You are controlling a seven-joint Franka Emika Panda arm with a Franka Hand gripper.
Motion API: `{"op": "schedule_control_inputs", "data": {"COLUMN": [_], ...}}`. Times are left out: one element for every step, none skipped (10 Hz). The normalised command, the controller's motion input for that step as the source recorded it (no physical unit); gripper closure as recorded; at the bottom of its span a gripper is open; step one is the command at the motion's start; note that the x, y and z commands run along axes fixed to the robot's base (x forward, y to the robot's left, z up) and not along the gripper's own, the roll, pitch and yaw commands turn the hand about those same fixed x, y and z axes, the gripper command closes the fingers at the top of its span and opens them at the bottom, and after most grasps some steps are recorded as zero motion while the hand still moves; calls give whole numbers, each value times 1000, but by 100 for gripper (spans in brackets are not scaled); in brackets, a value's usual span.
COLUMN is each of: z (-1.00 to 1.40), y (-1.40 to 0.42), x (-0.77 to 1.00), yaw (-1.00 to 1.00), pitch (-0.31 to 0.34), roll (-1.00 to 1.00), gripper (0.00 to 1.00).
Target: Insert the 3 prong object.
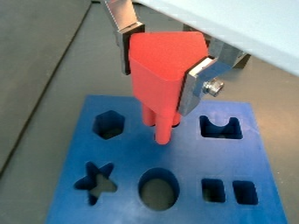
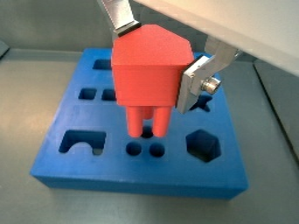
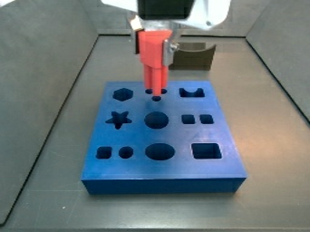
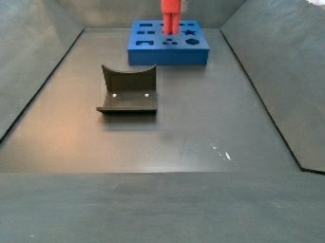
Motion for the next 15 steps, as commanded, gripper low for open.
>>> {"op": "schedule_control_inputs", "data": {"z": [-311, -297, -369, -337, -320, -363, -406, -500, -594, -563, -506, -466, -491, -466, -357], "y": [223, 166, 26, 0, 0, 0, 0, 0, 0, 0, 0, 0, 0, -11, -129], "x": [0, 0, 0, 106, 197, 140, 103, 0, 37, 46, 77, 49, 6, 0, 54], "yaw": [-283, -280, -349, -403, -397, -383, -309, -83, 0, -14, -60, -54, -51, -20, 0], "pitch": [0, 0, 0, -57, -31, -11, -27, -83, -146, -131, -84, -71, -89, -76, -4], "roll": [14, 0, -40, -180, -106, -16, 0, 0, 0, 0, 24, 60, 117, 263, 434], "gripper": [100, 100, 100, 100, 100, 100, 100, 100, 100, 100, 100, 100, 100, 100, 100]}}
